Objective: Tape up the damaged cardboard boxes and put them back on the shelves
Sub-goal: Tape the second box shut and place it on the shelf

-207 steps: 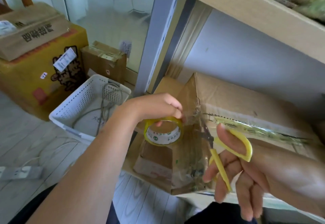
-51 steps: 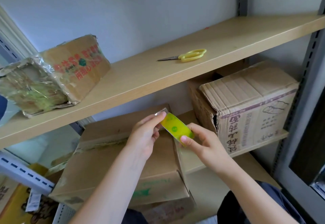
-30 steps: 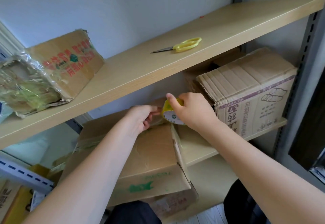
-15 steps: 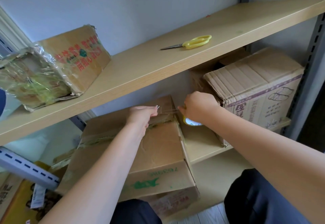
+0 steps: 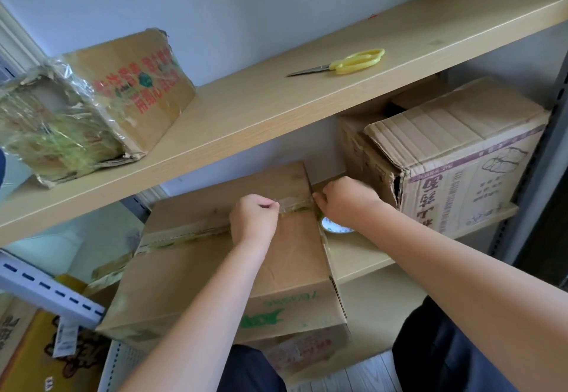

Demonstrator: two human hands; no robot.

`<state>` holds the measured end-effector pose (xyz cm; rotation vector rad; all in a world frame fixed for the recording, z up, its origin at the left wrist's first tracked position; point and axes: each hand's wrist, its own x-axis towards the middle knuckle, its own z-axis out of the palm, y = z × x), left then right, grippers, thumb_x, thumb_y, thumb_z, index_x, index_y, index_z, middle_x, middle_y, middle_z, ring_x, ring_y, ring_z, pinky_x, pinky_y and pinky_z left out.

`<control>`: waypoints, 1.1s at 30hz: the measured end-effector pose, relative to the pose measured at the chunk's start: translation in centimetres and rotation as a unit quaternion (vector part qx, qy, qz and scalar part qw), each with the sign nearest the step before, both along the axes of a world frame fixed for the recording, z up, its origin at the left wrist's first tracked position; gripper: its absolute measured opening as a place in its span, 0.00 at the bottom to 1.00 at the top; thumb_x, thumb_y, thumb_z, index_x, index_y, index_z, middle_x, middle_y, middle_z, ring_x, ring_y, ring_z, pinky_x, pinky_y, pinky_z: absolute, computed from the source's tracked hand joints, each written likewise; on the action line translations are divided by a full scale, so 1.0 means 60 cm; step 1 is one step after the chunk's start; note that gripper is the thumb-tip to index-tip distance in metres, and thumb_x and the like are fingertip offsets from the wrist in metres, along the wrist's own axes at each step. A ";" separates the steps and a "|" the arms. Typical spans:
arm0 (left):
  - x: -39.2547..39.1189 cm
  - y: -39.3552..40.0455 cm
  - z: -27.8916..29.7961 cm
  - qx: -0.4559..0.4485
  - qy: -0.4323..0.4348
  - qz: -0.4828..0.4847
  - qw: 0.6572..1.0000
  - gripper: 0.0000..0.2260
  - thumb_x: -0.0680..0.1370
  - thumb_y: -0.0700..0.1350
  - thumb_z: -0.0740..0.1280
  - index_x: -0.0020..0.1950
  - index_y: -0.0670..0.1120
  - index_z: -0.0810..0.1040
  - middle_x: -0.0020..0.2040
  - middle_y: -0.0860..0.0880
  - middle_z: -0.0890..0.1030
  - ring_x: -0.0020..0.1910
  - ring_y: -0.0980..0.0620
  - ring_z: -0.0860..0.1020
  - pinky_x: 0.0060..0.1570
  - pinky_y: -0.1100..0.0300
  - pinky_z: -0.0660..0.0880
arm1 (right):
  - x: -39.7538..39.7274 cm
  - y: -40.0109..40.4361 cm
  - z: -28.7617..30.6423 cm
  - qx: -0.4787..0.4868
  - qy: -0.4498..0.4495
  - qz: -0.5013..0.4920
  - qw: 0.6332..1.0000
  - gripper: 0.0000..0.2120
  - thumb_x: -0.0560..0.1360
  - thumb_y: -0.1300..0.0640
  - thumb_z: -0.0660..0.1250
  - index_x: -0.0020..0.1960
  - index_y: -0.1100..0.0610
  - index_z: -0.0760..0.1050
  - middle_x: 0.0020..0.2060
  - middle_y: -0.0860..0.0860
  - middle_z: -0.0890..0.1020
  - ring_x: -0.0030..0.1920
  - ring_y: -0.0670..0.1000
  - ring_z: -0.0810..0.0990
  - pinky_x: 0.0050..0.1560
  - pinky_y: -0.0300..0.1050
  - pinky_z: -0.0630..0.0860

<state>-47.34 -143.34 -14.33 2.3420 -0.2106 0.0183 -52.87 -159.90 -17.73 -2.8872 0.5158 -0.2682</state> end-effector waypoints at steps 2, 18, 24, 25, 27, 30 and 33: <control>-0.005 -0.010 0.001 0.128 -0.046 -0.009 0.991 0.10 0.78 0.48 0.69 0.57 0.47 0.79 0.57 0.47 0.80 0.59 0.45 0.77 0.49 0.58 0.72 | -0.001 -0.002 -0.008 0.014 -0.012 0.005 1.000 0.22 0.83 0.45 0.51 0.51 0.56 0.79 0.48 0.56 0.81 0.46 0.59 0.79 0.40 0.45 0.70; 0.023 -0.095 -0.037 0.365 -0.013 -0.235 0.901 0.32 0.84 0.58 0.47 0.81 0.44 0.37 0.81 0.47 0.35 0.80 0.50 0.37 0.76 0.49 0.37 | -0.055 0.007 -0.126 0.653 -0.322 -0.150 0.669 0.17 0.80 0.38 0.59 0.65 0.43 0.73 0.60 0.39 0.75 0.60 0.40 0.72 0.61 0.37 0.62; 0.019 -0.106 -0.037 0.379 0.000 -0.232 0.896 0.30 0.85 0.50 0.49 0.80 0.40 0.36 0.80 0.43 0.34 0.79 0.48 0.35 0.76 0.50 0.37 | -0.061 0.016 -0.149 0.689 -0.302 -0.139 0.644 0.16 0.73 0.29 0.57 0.42 0.32 0.81 0.42 0.30 0.83 0.44 0.27 0.78 0.52 0.35 0.67; 0.020 -0.108 -0.036 0.382 0.003 -0.234 0.894 0.30 0.85 0.49 0.50 0.80 0.40 0.36 0.80 0.43 0.33 0.79 0.48 0.35 0.76 0.50 0.37 | -0.062 0.012 -0.149 0.692 -0.296 -0.136 0.645 0.16 0.71 0.28 0.58 0.42 0.32 0.82 0.42 0.31 0.83 0.44 0.28 0.78 0.51 0.35 0.67; 0.022 -0.112 -0.035 0.391 0.008 -0.243 0.888 0.30 0.85 0.47 0.50 0.80 0.40 0.36 0.79 0.43 0.32 0.79 0.48 0.34 0.76 0.50 0.37 | -0.061 0.003 -0.150 0.698 -0.289 -0.125 0.643 0.15 0.69 0.28 0.59 0.42 0.31 0.81 0.42 0.29 0.82 0.44 0.26 0.77 0.52 0.36 0.67; 0.024 -0.110 -0.038 0.389 -0.007 -0.247 0.888 0.30 0.85 0.47 0.50 0.80 0.41 0.36 0.80 0.44 0.33 0.79 0.49 0.34 0.76 0.52 0.37 | -0.051 0.001 -0.156 0.737 -0.295 -0.106 0.599 0.14 0.68 0.30 0.62 0.46 0.33 0.82 0.47 0.34 0.84 0.51 0.33 0.80 0.62 0.46 0.70; 0.025 -0.100 -0.045 0.352 -0.013 -0.247 0.903 0.31 0.84 0.49 0.51 0.81 0.44 0.36 0.80 0.47 0.33 0.78 0.53 0.34 0.76 0.55 0.35 | -0.041 0.006 -0.158 0.797 -0.293 -0.087 0.521 0.24 0.68 0.32 0.68 0.55 0.47 0.84 0.54 0.50 0.85 0.58 0.51 0.83 0.68 0.58 0.70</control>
